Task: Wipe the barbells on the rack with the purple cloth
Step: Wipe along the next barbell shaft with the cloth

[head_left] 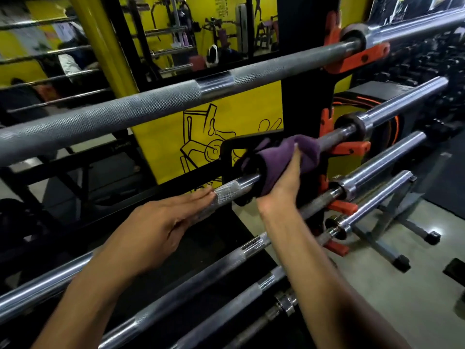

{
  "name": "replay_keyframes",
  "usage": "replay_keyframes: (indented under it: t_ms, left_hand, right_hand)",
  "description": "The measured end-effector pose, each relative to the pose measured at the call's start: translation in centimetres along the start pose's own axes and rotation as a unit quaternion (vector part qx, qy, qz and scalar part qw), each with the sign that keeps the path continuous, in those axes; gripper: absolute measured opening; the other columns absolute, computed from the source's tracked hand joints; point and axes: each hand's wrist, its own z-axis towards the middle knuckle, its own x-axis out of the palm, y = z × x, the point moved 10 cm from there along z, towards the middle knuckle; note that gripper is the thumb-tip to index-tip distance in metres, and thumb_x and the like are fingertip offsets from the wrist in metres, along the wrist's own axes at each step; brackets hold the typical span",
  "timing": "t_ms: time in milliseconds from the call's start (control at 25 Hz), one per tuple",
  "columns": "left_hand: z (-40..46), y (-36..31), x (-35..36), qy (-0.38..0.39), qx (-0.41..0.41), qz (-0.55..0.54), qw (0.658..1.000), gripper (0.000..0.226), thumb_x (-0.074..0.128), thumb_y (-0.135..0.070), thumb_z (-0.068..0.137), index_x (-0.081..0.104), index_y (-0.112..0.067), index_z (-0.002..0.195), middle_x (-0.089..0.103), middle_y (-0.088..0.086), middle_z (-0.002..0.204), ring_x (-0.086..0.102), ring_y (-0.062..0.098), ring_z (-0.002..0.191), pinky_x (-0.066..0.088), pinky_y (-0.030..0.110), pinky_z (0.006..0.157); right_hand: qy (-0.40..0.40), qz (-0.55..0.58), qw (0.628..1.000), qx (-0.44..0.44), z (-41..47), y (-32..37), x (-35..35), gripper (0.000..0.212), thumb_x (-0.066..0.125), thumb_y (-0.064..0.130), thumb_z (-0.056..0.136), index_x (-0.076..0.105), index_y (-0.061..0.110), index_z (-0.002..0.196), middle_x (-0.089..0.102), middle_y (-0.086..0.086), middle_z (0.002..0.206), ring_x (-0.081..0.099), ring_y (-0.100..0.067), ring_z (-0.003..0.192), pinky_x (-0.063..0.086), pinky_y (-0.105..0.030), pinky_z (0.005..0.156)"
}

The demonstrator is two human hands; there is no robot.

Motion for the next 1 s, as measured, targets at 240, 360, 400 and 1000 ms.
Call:
replay_keyframes:
  t_ms: [240,360,400,1000]
  left_hand:
    - [-0.2,-0.3,-0.1,-0.005,0.010,0.005,1.000,0.060,0.053,-0.019,0.093,0.043,-0.045,0.146,0.037,-0.033,0.150,0.043,-0.001,0.137,0.049,0.039,0.106]
    - [0.0,-0.6,-0.5,-0.024,0.021,0.005,0.999,0.054,0.051,-0.024,0.093,0.049,-0.042,0.143,0.042,-0.031,0.147,0.042,-0.006,0.135,0.048,0.034,0.107]
    - [0.0,-0.5,-0.5,-0.027,0.018,0.007,0.999,0.053,0.053,-0.023,0.093,0.050,-0.042,0.143,0.042,-0.031,0.147,0.042,-0.006,0.134,0.048,0.033,0.106]
    - [-2.2,-0.6,-1.7,-0.091,-0.054,0.059,0.993,0.064,0.058,-0.007,0.086,0.050,-0.029,0.146,0.042,-0.016,0.154,0.037,-0.004,0.140,0.037,0.029,0.115]
  right_hand:
    - [-0.004,0.003,0.998,-0.069,3.9,7.2,-0.3,0.061,0.069,0.056,0.082,0.066,0.016,0.128,0.071,-0.005,0.112,0.072,-0.027,0.095,0.057,-0.045,0.091]
    - [-0.003,-0.016,0.997,-0.075,2.8,6.1,0.0,0.065,0.075,0.054,0.078,0.064,0.015,0.129,0.072,-0.002,0.101,0.072,-0.023,0.086,0.058,-0.039,0.084]
    - [0.001,-0.045,0.997,-0.063,1.4,3.9,0.2,0.067,0.077,0.055,0.077,0.064,0.014,0.128,0.075,-0.003,0.100,0.074,-0.023,0.085,0.059,-0.039,0.079]
    - [0.373,-0.708,0.340,-0.494,-12.4,4.7,8.7,0.086,0.071,0.047,0.077,0.042,0.008,0.148,0.051,-0.010,0.146,0.047,-0.028,0.135,0.036,-0.049,0.112]
